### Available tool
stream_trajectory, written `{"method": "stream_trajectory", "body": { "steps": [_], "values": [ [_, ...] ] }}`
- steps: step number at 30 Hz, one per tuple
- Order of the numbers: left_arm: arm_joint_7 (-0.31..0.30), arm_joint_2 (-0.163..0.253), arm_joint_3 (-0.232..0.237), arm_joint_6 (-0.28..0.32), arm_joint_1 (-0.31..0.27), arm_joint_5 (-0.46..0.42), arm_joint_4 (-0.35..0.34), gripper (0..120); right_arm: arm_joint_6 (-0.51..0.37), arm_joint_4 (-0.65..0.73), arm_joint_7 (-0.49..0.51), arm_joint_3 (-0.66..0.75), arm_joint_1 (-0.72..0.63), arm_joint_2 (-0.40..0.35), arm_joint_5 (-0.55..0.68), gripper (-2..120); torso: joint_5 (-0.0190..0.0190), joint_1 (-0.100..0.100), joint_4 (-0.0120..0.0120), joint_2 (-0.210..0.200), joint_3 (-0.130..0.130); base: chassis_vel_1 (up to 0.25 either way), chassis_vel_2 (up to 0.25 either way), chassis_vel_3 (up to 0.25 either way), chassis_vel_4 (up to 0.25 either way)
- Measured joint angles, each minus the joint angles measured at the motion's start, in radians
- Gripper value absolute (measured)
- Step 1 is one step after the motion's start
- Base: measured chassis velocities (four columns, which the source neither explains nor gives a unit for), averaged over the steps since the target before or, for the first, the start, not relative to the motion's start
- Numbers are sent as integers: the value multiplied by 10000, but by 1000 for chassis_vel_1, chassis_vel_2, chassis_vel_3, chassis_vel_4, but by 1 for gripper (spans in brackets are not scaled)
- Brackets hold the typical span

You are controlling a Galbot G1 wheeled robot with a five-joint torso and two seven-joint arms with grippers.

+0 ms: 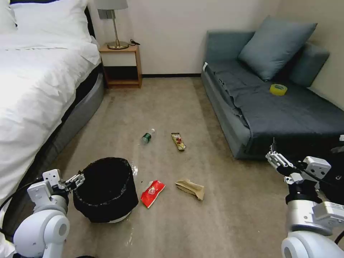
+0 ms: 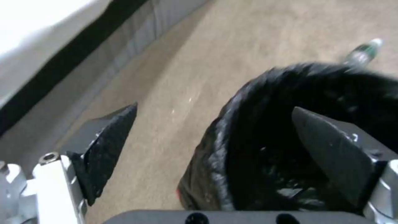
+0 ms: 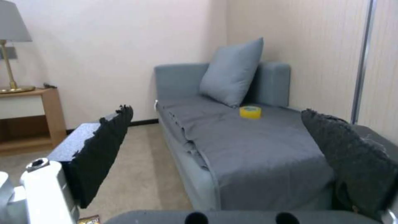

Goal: Pick up the trash bin, then pick up the garbage on the floor and place it into the trash bin.

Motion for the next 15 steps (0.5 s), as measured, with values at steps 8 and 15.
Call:
{"method": "stream_trajectory", "body": {
  "steps": [8,15],
  "values": [
    [-132,-6,171,-30,-147,-328,1005,100,31,41,-11,10,-22,4,-2,100,0,0,0,0,0,0,0,0,0],
    [-304,-35,423,-54,-391,-670,1506,100,43,59,-24,-11,-15,28,-24,100,0,0,0,0,-1,0,0,0,0]
  ]
}}
